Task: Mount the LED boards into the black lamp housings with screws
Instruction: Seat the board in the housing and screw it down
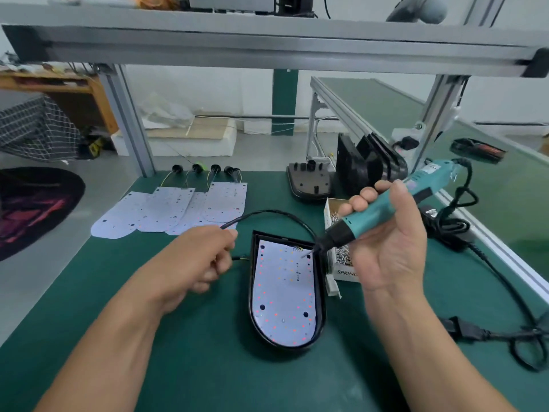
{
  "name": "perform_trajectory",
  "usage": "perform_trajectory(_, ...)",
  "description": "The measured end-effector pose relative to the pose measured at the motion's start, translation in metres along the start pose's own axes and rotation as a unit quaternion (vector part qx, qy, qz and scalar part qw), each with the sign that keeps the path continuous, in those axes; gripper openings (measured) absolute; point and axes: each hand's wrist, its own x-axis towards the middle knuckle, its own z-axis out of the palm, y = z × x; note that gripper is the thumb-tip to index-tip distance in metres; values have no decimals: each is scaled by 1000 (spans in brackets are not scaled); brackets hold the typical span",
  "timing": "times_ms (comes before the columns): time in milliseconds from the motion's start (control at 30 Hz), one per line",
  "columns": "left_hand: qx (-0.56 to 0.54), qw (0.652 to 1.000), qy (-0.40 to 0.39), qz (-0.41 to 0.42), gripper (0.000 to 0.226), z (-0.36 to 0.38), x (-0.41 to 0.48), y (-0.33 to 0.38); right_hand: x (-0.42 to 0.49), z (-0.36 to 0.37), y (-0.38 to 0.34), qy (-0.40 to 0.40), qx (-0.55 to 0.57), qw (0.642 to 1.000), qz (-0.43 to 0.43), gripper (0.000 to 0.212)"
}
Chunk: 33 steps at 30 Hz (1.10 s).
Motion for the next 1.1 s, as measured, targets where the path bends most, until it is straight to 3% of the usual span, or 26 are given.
perform_trajectory(67,-209,977,-15,39,11,3,-5,7,2,-1,-1,13,24,1000,2,15)
perform_trajectory(100,-285,957,-39,43,19,8,-7,9,2,0,-2,17,31,999,2,13)
perform_trajectory(167,-337,938,-77,22,33,22,-11,10,2,0,-3,21,40,999,-1,11)
perform_trajectory(300,-314,940,-134,4,34,46,-21,10,-1,5,-4,8,69,998,0,14)
perform_trajectory(533,-238,959,-154,6,23,60,-30,9,-8,13,-4,-21,107,994,9,18)
perform_trajectory(833,-267,955,-127,18,13,63,-31,8,-10,17,-3,-19,92,996,7,15)
perform_trajectory(1100,-246,961,-123,26,21,61,-30,7,-11,16,-4,-24,72,997,3,10)
